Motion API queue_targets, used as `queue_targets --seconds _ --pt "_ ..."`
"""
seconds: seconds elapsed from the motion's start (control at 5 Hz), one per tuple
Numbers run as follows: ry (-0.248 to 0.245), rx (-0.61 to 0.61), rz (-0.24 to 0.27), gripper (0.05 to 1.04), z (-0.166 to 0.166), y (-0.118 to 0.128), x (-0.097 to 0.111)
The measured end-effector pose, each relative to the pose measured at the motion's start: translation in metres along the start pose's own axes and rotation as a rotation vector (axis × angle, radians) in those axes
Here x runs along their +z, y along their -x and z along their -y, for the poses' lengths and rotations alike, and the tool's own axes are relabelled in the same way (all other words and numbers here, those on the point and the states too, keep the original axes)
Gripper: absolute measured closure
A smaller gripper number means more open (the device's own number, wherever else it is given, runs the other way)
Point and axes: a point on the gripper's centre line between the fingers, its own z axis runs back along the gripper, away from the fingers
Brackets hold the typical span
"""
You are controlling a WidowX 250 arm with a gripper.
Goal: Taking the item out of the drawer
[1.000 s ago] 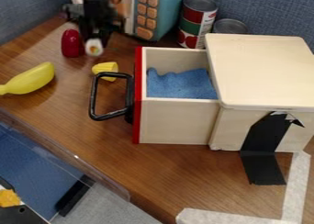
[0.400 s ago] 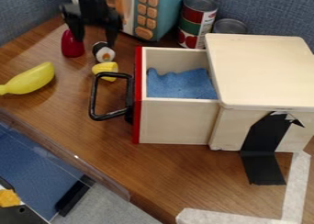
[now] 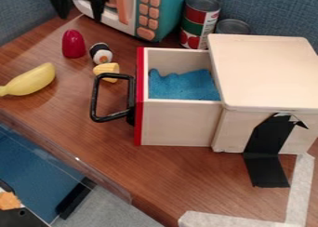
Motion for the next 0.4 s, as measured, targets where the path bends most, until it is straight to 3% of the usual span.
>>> queue_targets --seconds 0.4 --pt "-0.006 -0.118 -0.047 0.084 -0.027 0.051 0.015"
